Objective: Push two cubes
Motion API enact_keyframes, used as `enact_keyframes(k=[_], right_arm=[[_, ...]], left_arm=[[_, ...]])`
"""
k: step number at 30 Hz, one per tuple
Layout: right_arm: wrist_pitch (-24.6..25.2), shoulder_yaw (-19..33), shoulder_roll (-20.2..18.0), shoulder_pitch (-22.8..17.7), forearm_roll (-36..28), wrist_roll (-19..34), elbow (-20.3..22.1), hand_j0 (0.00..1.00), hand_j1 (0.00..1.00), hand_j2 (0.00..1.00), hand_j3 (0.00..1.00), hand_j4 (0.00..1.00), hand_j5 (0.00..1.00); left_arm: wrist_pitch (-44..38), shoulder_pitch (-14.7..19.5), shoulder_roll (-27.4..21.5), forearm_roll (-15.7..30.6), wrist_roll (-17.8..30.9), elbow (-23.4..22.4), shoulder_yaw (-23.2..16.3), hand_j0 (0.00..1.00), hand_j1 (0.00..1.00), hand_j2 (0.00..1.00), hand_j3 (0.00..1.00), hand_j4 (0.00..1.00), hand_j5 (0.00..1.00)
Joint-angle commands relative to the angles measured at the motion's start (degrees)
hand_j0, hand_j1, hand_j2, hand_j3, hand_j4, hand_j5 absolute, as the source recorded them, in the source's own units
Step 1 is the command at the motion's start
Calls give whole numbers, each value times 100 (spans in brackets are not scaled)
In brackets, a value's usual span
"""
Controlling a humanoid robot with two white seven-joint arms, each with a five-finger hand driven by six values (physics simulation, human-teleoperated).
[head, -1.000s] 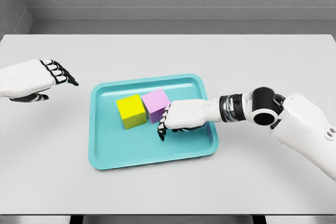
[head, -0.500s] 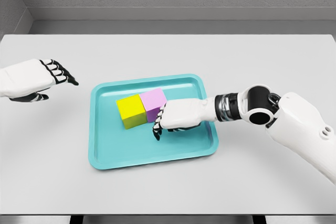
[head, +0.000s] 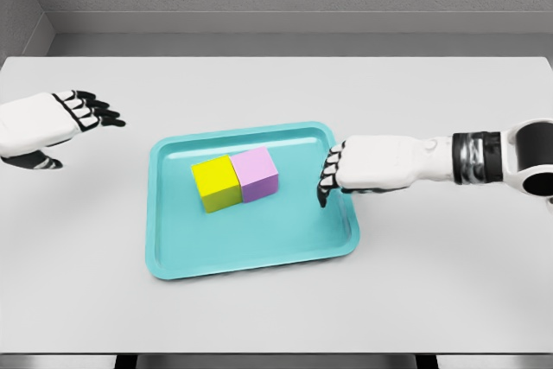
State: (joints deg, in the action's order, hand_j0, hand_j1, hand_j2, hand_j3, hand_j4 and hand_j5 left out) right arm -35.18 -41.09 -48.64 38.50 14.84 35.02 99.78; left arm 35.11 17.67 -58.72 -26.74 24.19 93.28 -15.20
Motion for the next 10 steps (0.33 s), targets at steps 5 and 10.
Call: enact_keyframes(k=[5, 10], right_arm=[[18, 1507, -1139, -501, -1273, -2, -81, 62, 62, 62, 62, 62, 62], [18, 1499, -1156, -826, -1220, -2, -635, 100, 100, 100, 100, 100, 100]], left_arm=[[-11, -9, -218, 99, -11, -99, 25, 100, 100, 100, 100, 100, 100], [-11, 0, -227, 99, -11, -222, 25, 100, 100, 100, 100, 100, 100]])
